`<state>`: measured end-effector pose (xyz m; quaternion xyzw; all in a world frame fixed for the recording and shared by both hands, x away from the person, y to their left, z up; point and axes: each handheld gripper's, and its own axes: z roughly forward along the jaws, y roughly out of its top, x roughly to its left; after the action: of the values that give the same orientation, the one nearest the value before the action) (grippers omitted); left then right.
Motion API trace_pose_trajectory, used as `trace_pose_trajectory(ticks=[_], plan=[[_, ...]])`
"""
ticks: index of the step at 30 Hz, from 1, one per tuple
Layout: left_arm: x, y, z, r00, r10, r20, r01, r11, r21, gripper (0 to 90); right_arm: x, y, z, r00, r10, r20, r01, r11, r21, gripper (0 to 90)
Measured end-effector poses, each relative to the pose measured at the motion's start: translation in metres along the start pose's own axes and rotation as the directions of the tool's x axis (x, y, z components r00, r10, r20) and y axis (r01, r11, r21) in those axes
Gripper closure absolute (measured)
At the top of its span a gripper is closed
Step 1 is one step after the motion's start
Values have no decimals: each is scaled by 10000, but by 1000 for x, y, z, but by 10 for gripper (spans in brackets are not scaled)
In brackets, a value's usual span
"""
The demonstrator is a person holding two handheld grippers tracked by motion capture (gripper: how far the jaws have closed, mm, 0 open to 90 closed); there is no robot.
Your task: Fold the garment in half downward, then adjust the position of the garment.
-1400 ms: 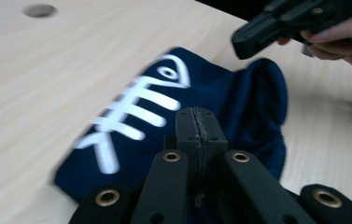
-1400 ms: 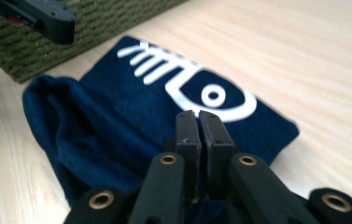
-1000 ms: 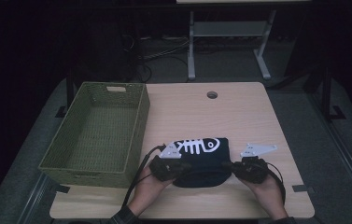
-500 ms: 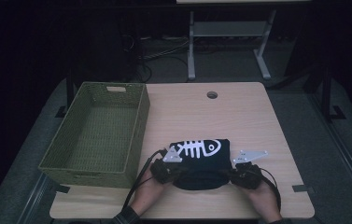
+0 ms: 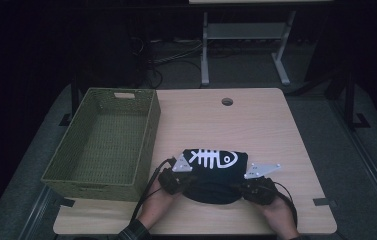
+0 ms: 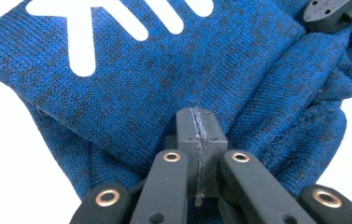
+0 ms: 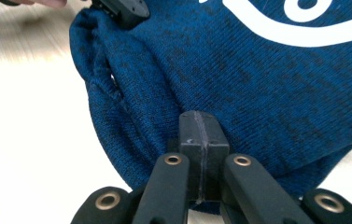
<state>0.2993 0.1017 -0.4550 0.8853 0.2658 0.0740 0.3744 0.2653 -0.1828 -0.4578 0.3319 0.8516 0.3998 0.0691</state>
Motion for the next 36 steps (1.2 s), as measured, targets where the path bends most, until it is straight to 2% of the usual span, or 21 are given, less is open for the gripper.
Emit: trace_pose_trajectory(ticks=[4, 10, 14, 17, 22, 24, 27, 29, 34, 36], plan=[[1, 3, -7, 9999, -112, 59, 113, 9997, -208, 825, 0, 2, -4, 9999, -49, 108, 52, 9997, -259, 842], [5, 7, -14, 9993, -343, 162, 350, 9984, -454, 750, -2, 4, -8, 9996, 41, 276, -25, 9984, -568, 723], [7, 10, -19, 9989, -470, 14, 470, 9970, -610, 692, -5, 5, -11, 9982, 269, 535, -225, 9965, -809, 571], [10, 10, -21, 9981, -611, -47, 606, 9959, -667, 612, -10, 4, -15, 9945, 501, 917, -412, 9945, -966, 443], [16, 12, -25, 9959, -886, -157, 871, 9931, -786, 489, -15, 2, -20, 9880, 781, 1334, -626, 9912, -1170, 318], [19, 14, -26, 9948, -996, -189, 980, 9924, -747, 429, -17, 1, -23, 9835, 862, 1589, -673, 9904, -1207, 264], [22, 16, -26, 9909, -1323, -232, 1296, 9872, -934, 364, -20, -4, -28, 9737, 1071, 2010, -820, 9882, -1293, 193], [25, 17, -27, 9893, -1408, -377, 1367, 9859, -967, 317, -24, -7, -32, 9687, 1180, 2185, -904, 9871, -1321, 177], [30, 19, -24, 9851, -1630, -554, 1570, 9826, -992, 213, -34, -21, -40, 9496, 1565, 2714, -1261, 9840, -1262, 130], [31, 19, -22, 9840, -1679, -597, 1614, 9817, -1010, 185, -38, -29, -42, 9387, 1739, 2977, -1460, 9827, -1136, 101]])
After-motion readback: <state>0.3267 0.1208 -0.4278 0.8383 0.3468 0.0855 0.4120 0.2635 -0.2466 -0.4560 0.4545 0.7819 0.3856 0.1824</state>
